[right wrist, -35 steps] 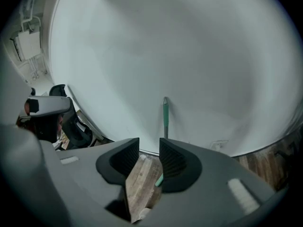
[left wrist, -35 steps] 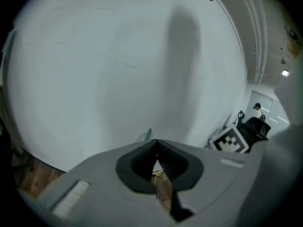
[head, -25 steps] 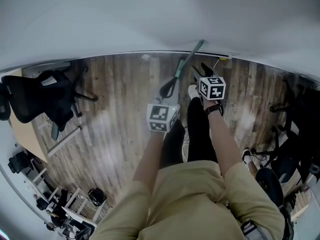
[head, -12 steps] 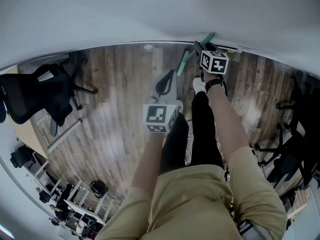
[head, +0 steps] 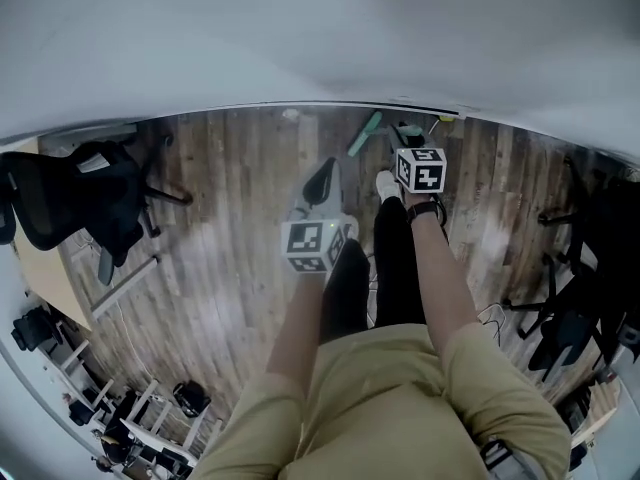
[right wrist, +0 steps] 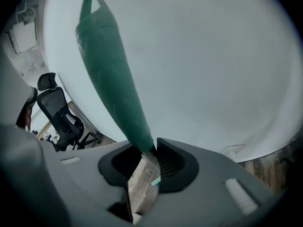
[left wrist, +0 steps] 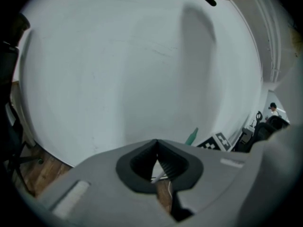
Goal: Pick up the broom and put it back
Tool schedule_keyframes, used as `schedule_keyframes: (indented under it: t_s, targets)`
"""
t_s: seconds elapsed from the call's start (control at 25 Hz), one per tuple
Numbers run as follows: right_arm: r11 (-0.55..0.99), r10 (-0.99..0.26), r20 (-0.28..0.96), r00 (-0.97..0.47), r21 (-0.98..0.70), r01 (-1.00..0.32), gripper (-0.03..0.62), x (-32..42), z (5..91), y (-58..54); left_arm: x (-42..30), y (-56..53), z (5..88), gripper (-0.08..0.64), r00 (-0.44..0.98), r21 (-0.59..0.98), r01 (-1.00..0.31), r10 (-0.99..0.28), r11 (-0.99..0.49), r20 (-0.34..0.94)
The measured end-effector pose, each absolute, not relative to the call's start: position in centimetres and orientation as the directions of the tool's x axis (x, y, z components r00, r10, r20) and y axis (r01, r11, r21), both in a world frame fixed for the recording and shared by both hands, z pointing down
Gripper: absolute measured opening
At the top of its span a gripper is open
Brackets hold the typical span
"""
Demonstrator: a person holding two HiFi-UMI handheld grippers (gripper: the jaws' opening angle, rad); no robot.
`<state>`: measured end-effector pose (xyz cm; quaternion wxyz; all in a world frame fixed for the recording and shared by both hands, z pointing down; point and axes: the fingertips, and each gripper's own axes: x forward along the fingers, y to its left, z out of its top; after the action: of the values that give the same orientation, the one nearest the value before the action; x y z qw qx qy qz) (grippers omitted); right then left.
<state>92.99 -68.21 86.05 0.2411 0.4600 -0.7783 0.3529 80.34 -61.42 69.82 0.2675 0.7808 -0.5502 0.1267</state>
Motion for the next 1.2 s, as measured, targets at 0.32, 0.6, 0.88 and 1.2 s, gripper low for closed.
schedule_keyframes:
  t_s: [0.32, 0.6, 0.88, 1.2]
  targets:
    - [0.364, -0.617, 0.651, -0.442, -0.262, -0.894, 0.095, 94.1, 74.4, -64.1, 79.7, -59.4, 61.9, -0.002, 0.362, 0.301, -0.921, -0.832, -0.248, 0.420]
    - [0.424, -0.736, 0.493, -0.464, -0.199, -0.884, 0.095, 92.4, 59.7, -61.9, 79.9, -58.5, 52.6, -0.002, 0.400, 0.236, -0.911, -0.866, -0.339, 0.301]
    - [0.486, -0.819, 0.268, -0.507, -0.144, -0.862, 0.095, 90.4, 45.9, -59.1, 80.2, -56.8, 44.3, -0.002, 0.413, 0.189, -0.906, -0.888, -0.379, 0.203]
    - [0.533, -0.837, 0.081, -0.542, -0.108, -0.839, 0.092, 88.3, 34.9, -55.2, 77.4, -54.3, 35.8, -0.002, 0.361, 0.144, -0.926, -0.931, -0.349, 0.061]
